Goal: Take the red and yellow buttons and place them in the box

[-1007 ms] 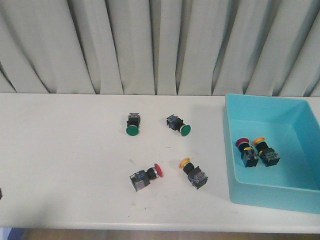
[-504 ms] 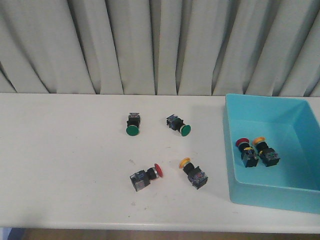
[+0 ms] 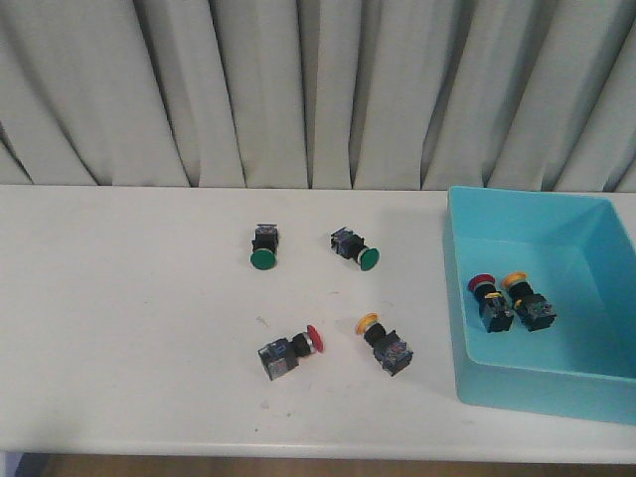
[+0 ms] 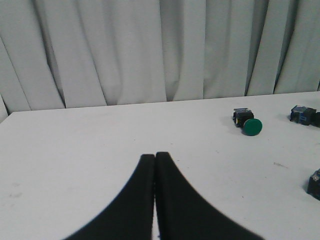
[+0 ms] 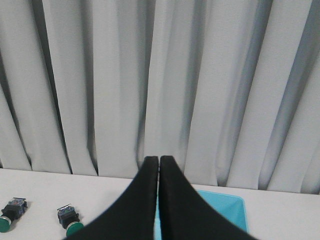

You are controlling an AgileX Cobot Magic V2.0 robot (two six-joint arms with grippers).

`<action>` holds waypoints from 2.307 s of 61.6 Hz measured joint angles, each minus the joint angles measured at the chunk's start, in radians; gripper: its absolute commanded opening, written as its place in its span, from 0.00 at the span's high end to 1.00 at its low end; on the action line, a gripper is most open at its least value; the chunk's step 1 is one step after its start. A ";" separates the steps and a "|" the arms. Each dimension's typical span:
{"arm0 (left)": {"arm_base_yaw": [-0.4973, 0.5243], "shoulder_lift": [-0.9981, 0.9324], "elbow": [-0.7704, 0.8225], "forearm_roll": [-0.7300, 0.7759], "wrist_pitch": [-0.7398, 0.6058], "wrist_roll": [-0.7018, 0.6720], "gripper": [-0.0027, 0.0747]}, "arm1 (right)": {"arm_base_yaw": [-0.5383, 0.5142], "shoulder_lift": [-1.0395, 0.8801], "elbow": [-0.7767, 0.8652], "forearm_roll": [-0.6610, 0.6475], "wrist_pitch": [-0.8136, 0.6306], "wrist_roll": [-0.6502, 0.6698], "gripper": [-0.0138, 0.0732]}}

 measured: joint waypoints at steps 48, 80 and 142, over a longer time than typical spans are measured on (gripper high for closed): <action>0.000 0.000 0.000 0.000 0.000 0.000 0.97 | 0.000 0.000 0.000 0.000 0.000 0.000 0.85; 0.000 0.000 0.000 0.000 -0.001 0.000 0.97 | 0.000 -0.181 0.262 -0.064 -0.064 -0.020 0.85; 0.000 0.000 0.000 0.000 -0.002 0.001 0.98 | 0.000 -0.660 0.791 -0.139 -0.125 0.152 0.85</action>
